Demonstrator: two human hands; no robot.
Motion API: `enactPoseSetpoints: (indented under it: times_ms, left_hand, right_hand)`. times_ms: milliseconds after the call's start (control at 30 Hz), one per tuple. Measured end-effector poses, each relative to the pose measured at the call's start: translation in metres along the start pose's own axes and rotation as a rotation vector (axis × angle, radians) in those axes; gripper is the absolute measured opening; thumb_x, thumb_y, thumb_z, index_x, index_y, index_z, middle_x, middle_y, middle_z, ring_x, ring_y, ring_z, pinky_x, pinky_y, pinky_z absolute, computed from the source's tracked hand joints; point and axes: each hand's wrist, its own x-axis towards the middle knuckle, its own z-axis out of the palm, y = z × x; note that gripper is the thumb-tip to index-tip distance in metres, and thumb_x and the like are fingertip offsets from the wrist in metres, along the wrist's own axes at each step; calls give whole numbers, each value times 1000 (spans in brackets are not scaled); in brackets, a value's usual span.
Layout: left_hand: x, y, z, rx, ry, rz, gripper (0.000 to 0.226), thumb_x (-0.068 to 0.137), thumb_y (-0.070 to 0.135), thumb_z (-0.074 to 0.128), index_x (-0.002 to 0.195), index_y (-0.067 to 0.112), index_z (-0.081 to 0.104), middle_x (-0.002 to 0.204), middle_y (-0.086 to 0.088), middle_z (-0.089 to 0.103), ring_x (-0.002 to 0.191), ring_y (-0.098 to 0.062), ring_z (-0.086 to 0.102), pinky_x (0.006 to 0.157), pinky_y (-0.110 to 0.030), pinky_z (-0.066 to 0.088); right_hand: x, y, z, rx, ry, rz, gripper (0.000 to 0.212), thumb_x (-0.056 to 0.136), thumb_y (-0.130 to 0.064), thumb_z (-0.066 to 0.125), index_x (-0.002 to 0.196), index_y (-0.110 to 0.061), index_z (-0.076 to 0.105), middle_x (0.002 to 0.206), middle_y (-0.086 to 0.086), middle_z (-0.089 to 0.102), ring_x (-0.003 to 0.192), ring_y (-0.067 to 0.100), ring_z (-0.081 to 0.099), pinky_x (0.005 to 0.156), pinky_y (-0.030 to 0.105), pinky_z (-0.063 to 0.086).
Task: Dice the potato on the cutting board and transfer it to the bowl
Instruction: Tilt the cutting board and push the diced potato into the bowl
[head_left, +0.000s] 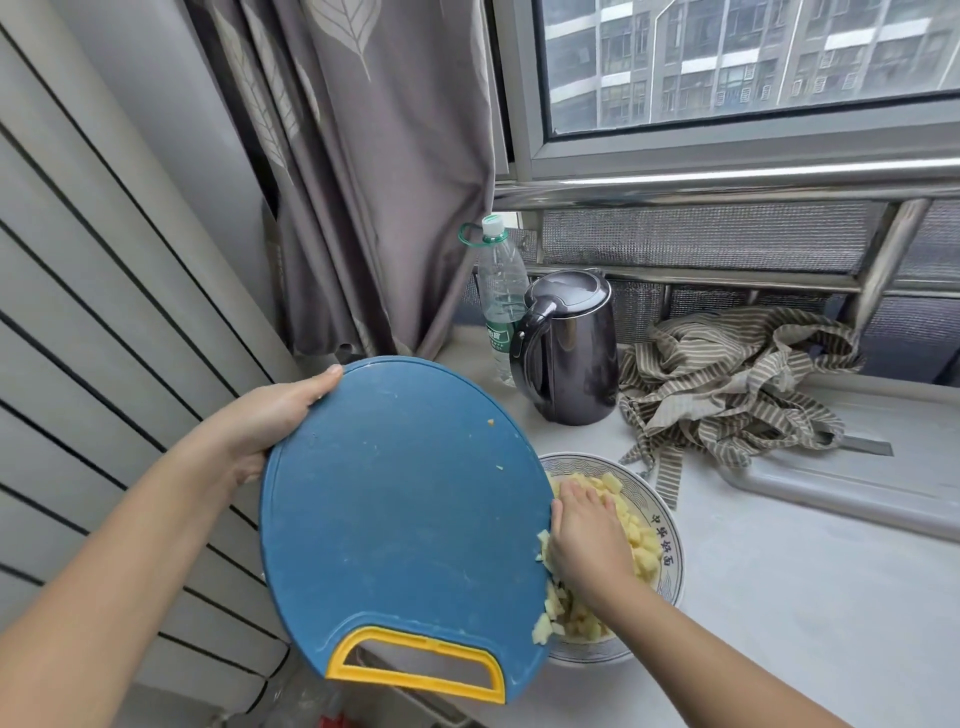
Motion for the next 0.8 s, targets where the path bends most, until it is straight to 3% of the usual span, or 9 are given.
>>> enactPoseSetpoints:
  times_ms: [67,133,267,367,467,667,800]
  left_hand:
    - [-3,7,-5,11,13,19,43,97,44,47,95,8,70,84,-10,75,62,-20,72,50,-32,58]
    - [-5,14,-11,25,34,42,43,96,46,49,96,8,70,89,-11,75,65,-20,72,55,-34,59]
    - [-9,22,-14,9,37,41,47,95,51,47,99,10,70,88,-10,75,67,-22,72,64,-36,59]
    - [-12,25,-6,4,23,99,45,97,47,46,97,9,70,80,-7,75,63,-18,72,52,-27,57]
    - [-14,25,8,38,49,184,45,97,46,48,88,8,71,75,-5,75,60,-16,71,49,-25,55]
    - [-13,18,27,-92,95,220,44,98,44,48,86,7,69,67,-3,73,52,-15,69,40,-21,49]
    - [-10,12,29,-127,117,230,43,97,44,50,89,8,70,71,-4,74,57,-16,70,49,-24,54]
  right_hand:
    - [4,-4,-12,7,79,-52,48,102,-26,13,118,-12,56,129,4,55,130,26,41,117,39,16]
    - [11,-15,-28,121,162,-126,43,105,-24,22,118,-13,61,135,7,56,132,29,41,116,39,16]
    - [26,-51,-62,333,172,-327,45,105,-19,29,149,-12,34,158,3,25,147,16,19,117,25,6]
    - [38,-72,-81,368,147,-451,52,105,-23,32,154,-13,18,161,-2,11,148,8,8,114,14,2]
    - [48,-77,-93,352,128,-515,52,106,-25,31,154,-13,16,161,-3,10,147,5,7,110,7,-2]
    - [28,-46,-71,271,106,-482,53,105,-30,29,154,-14,15,161,-4,8,148,6,7,111,9,1]
    - [10,-7,-39,299,40,-300,53,106,-33,24,154,-15,15,160,-6,11,147,4,7,113,11,0]
